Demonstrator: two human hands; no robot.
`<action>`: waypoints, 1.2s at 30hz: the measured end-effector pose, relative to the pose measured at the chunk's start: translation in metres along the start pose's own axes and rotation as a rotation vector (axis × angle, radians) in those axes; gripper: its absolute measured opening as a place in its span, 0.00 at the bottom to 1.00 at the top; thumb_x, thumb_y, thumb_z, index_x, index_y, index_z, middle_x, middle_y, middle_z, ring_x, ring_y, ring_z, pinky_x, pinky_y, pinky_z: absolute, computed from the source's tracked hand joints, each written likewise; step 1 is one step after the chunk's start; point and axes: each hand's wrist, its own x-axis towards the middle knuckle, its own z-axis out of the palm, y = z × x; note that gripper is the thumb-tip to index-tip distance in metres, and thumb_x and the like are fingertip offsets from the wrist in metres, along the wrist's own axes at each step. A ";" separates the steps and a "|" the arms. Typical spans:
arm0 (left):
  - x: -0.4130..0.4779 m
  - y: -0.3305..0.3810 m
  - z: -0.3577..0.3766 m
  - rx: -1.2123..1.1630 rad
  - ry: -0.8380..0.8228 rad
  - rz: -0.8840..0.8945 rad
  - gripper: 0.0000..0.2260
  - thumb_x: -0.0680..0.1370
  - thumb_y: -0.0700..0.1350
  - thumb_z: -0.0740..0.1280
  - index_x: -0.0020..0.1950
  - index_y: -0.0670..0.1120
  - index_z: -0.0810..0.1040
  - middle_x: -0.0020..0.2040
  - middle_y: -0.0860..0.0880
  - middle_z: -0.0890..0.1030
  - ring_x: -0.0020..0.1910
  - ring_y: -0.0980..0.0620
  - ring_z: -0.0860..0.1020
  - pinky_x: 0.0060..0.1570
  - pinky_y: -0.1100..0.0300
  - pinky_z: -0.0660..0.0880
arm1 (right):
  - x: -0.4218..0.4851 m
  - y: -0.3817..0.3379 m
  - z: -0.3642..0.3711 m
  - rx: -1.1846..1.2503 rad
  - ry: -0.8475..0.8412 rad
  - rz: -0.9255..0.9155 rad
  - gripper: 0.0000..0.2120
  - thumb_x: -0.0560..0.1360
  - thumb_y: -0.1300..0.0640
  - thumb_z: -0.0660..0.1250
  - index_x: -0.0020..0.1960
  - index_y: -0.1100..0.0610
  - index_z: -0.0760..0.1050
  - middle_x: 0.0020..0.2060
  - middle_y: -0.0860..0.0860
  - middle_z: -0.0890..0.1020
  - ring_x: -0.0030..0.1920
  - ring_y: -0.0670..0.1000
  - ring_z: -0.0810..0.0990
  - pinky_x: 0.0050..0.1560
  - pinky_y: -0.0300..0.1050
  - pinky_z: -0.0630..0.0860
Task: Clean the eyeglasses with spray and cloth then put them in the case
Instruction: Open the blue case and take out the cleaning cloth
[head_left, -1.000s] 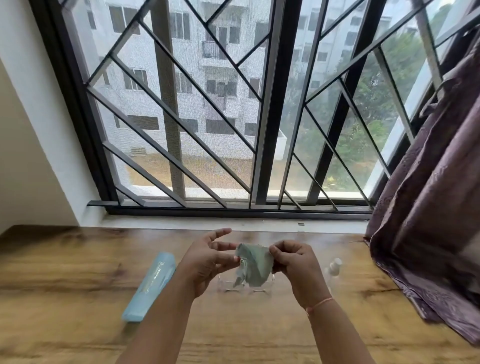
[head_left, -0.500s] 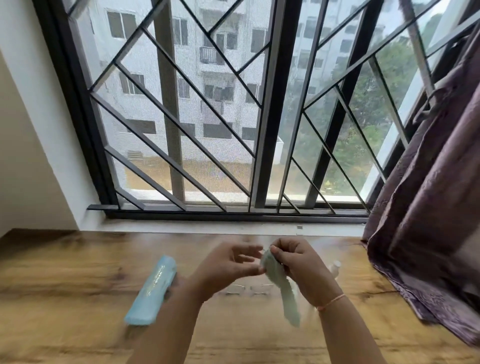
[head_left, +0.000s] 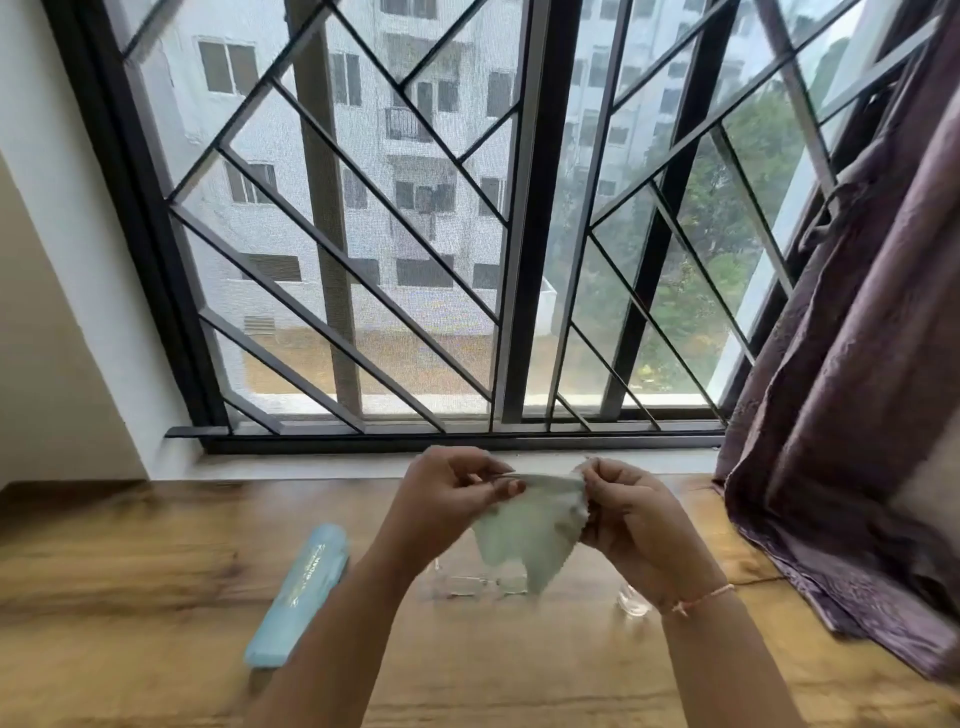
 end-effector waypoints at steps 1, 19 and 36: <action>0.002 0.011 0.000 -0.027 0.001 0.051 0.06 0.69 0.38 0.73 0.36 0.49 0.84 0.30 0.54 0.79 0.31 0.56 0.72 0.32 0.64 0.69 | -0.002 -0.005 0.000 0.072 -0.049 -0.023 0.06 0.68 0.59 0.69 0.34 0.60 0.76 0.29 0.55 0.76 0.28 0.49 0.76 0.30 0.42 0.77; 0.037 0.011 0.022 0.130 0.119 -0.202 0.04 0.69 0.47 0.74 0.37 0.47 0.84 0.32 0.50 0.81 0.35 0.54 0.77 0.39 0.57 0.73 | -0.010 0.051 -0.001 0.419 -0.323 0.005 0.20 0.69 0.66 0.70 0.61 0.66 0.74 0.54 0.66 0.79 0.54 0.62 0.79 0.56 0.55 0.77; -0.021 -0.156 -0.021 0.870 0.147 0.092 0.24 0.60 0.31 0.75 0.55 0.46 0.81 0.51 0.51 0.84 0.42 0.47 0.83 0.36 0.56 0.80 | 0.015 0.067 -0.050 0.576 -0.195 -0.059 0.19 0.82 0.61 0.40 0.72 0.66 0.47 0.71 0.65 0.61 0.73 0.62 0.56 0.72 0.54 0.55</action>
